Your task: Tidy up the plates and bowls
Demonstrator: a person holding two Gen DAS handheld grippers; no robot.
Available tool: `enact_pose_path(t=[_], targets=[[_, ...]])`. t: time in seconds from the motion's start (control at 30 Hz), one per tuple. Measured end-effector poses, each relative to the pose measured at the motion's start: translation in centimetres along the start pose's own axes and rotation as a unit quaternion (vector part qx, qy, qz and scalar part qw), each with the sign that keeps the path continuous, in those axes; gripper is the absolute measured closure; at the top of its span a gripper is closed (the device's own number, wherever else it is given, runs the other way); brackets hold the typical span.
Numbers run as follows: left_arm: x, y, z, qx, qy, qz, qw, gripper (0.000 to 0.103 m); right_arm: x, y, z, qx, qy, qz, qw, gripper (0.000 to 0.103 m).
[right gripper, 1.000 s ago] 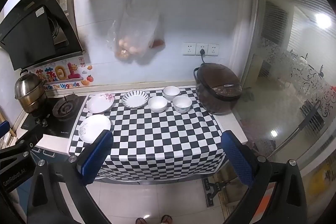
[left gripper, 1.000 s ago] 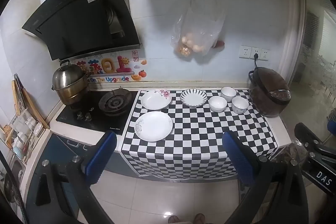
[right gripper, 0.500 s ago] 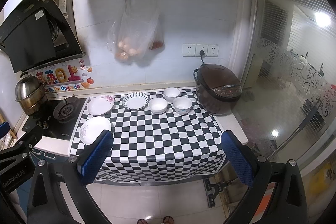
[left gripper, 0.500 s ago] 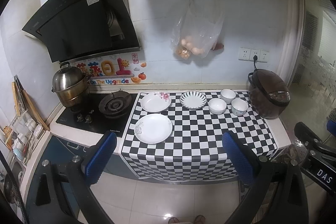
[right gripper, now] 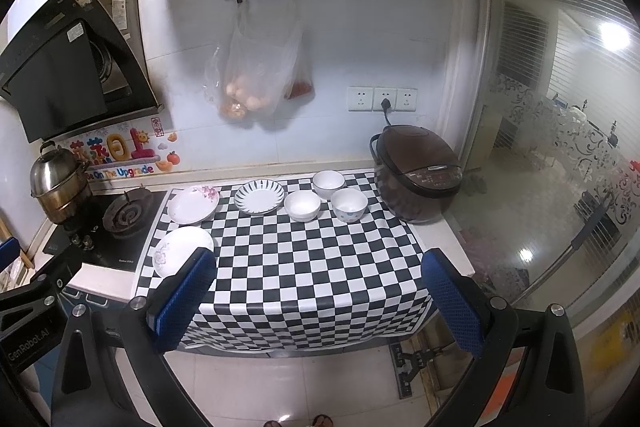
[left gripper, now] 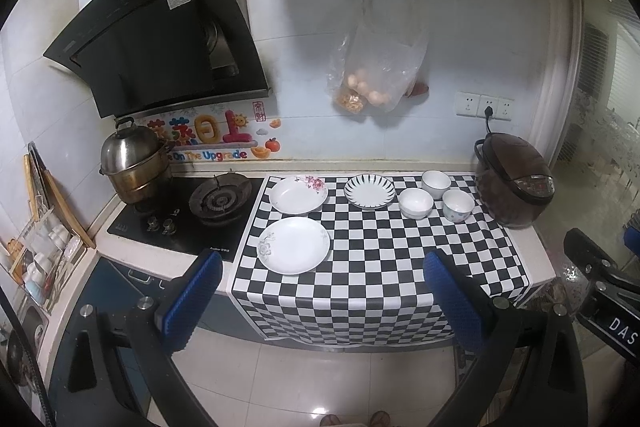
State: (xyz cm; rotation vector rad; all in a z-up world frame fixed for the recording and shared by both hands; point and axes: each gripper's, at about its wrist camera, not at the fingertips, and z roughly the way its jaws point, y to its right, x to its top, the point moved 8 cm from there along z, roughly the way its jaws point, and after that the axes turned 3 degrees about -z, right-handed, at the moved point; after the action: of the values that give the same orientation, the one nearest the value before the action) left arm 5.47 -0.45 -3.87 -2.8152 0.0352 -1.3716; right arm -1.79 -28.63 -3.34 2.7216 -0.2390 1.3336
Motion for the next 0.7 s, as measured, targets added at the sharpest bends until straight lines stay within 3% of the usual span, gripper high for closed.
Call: enact_pose_path(t=[0.7], targets=[[-0.07,-0.2,0.52,-0.003,0.0,0.001,1.0,0.0,0.13,-0.17,0.28,-0.008,-0.002,-0.005,1.0,0.0]])
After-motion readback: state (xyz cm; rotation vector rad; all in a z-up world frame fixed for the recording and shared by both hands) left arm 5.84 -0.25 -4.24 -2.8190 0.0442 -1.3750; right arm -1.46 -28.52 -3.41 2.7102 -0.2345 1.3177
